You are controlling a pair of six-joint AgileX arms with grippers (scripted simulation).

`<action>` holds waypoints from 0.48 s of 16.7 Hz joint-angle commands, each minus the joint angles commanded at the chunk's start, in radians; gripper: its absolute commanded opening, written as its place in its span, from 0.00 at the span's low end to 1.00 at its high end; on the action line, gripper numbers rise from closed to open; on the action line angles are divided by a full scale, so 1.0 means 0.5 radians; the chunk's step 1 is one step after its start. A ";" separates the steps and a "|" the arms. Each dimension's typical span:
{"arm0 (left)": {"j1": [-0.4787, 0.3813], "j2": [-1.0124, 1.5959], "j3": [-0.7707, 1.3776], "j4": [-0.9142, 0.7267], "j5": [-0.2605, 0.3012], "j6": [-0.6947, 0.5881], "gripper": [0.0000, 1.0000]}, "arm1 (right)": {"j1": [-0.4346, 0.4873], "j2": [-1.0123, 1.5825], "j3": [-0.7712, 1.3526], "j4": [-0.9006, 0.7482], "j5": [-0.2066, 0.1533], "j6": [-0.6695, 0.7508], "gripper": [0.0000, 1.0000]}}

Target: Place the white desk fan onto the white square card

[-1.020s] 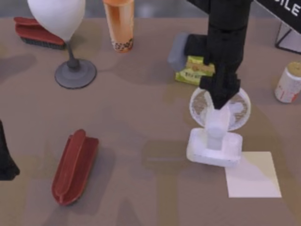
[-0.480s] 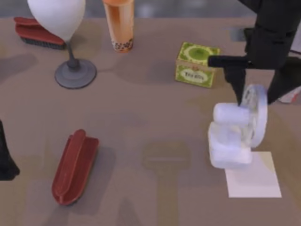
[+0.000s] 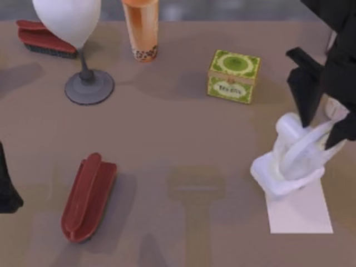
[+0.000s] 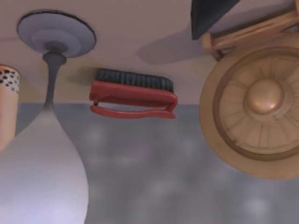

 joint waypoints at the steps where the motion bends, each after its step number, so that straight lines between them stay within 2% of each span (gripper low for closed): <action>1: 0.000 0.000 0.000 0.000 0.000 0.000 1.00 | 0.013 -0.053 -0.067 0.024 0.010 0.190 0.00; 5: 0.000 0.000 0.000 0.000 0.000 0.000 1.00 | 0.065 -0.217 -0.293 0.093 0.053 0.799 0.00; 8: 0.000 0.000 0.000 0.000 0.000 0.000 1.00 | 0.096 -0.283 -0.395 0.116 0.076 1.052 0.00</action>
